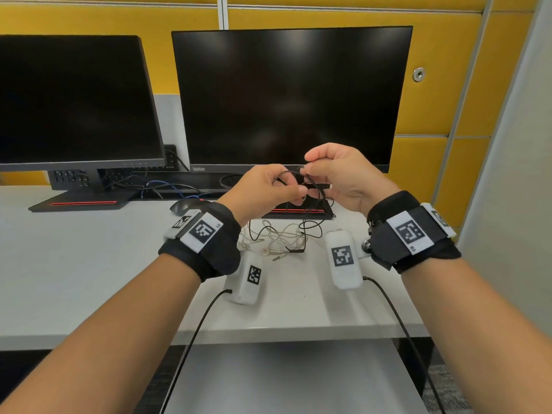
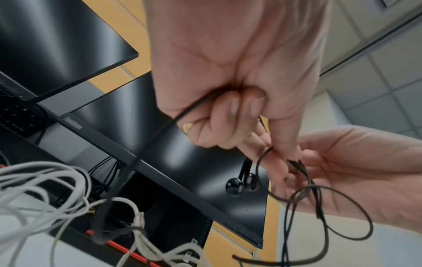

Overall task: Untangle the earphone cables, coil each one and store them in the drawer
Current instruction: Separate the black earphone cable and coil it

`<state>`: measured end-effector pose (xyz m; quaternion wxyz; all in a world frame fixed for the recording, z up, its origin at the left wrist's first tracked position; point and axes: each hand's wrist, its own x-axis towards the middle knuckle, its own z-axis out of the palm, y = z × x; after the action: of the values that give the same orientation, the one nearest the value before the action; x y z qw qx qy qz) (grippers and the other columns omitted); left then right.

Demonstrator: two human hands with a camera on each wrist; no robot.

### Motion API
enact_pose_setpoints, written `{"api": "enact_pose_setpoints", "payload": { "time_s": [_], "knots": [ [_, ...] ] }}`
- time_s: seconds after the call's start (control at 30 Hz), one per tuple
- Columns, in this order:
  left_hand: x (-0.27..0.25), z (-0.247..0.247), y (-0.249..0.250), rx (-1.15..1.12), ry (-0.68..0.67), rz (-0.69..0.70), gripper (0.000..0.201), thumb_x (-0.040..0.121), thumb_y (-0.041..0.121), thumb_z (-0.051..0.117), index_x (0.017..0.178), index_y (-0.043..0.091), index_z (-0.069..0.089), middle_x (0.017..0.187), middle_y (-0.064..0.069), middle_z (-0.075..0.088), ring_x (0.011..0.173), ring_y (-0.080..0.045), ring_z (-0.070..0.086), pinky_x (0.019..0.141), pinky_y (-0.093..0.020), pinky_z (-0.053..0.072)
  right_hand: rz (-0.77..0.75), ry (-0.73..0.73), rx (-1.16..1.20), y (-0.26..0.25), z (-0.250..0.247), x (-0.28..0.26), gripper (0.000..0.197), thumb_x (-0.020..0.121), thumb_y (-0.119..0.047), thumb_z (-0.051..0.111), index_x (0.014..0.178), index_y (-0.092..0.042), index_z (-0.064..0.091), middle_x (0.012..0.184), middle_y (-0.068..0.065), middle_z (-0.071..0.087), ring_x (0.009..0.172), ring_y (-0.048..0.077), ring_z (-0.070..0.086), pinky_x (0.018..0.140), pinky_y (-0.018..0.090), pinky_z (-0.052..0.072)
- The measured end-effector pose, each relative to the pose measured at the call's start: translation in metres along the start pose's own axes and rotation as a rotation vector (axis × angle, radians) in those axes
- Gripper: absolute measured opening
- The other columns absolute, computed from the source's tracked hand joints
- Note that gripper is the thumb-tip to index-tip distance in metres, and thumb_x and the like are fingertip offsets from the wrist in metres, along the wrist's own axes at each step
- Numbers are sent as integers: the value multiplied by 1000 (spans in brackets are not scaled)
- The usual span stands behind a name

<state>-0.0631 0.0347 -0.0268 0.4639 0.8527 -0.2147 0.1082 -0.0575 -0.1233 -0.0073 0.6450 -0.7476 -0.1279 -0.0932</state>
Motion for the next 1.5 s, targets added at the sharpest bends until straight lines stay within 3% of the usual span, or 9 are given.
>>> {"api": "enact_pose_setpoints", "payload": {
  "time_s": [0.07, 0.2, 0.3, 0.43, 0.83, 1.0, 1.1, 1.2, 1.5],
  "knots": [
    [2, 0, -3, 42, -2, 2, 16, 92, 29, 62, 83, 17, 64, 69, 6, 69, 66, -6, 63, 70, -22, 50, 16, 25, 15, 0, 0, 1, 21, 90, 1, 60, 96, -20, 62, 95, 8, 65, 86, 20, 62, 74, 34, 55],
    [0, -2, -6, -22, -5, -20, 35, 101, 37, 43, 86, 17, 68, 50, 8, 44, 43, -6, 35, 47, -21, 34, 105, 55, 197, -2, -1, 2, 25, 93, 0, 50, 94, -24, 57, 93, 6, 64, 80, 15, 61, 77, 31, 50],
    [1, -4, -7, -78, -20, -55, 49, 103, 43, 30, 88, 14, 66, 49, 3, 36, 42, -10, 28, 44, -21, 29, 140, 1, 298, -4, -5, 0, 14, 95, -9, 50, 95, -21, 56, 77, 0, 59, 76, 13, 59, 78, 31, 44],
    [2, -2, -5, -34, -40, -114, 49, 104, 42, 28, 85, 11, 62, 45, 2, 38, 38, -10, 29, 43, -21, 29, 128, -70, 288, -3, -5, -1, 5, 97, -22, 56, 92, -21, 57, 68, -4, 54, 72, 11, 56, 76, 30, 41],
    [3, -1, -11, -24, -128, -290, 43, 104, 37, 32, 82, 10, 57, 43, 2, 49, 36, -12, 28, 34, -18, 25, -22, -39, 449, 0, -2, -3, 24, 96, 0, 52, 105, -18, 64, 89, -4, 73, 66, 6, 58, 68, 23, 43],
    [4, -2, -11, -72, -100, -305, 44, 104, 37, 31, 86, 8, 59, 45, 0, 51, 33, -10, 27, 35, -19, 24, -70, -56, 325, 2, -5, -4, 36, 92, 10, 45, 100, -15, 69, 90, -3, 73, 69, 9, 55, 66, 24, 42],
    [4, -5, -10, -187, -74, -336, 41, 104, 38, 31, 88, 10, 56, 47, 1, 50, 36, -11, 27, 38, -21, 24, -107, -42, 102, 6, -6, -4, 38, 91, 11, 44, 95, -16, 71, 93, 0, 72, 77, 15, 56, 71, 27, 47],
    [4, -7, -9, -266, -62, -339, 35, 104, 36, 32, 88, 12, 51, 48, 1, 50, 36, -10, 28, 40, -22, 24, -118, -10, -50, 9, -7, -2, 38, 91, 9, 45, 93, -19, 70, 94, -1, 70, 72, 10, 56, 69, 24, 48],
    [3, 2, -10, -89, -123, -309, 29, 104, 30, 34, 92, 11, 52, 44, 4, 48, 38, -12, 32, 38, -21, 28, -76, 3, 253, 4, -8, 0, 34, 92, 15, 42, 101, -6, 67, 86, 7, 67, 74, 12, 64, 66, 21, 53]
  ]
}}
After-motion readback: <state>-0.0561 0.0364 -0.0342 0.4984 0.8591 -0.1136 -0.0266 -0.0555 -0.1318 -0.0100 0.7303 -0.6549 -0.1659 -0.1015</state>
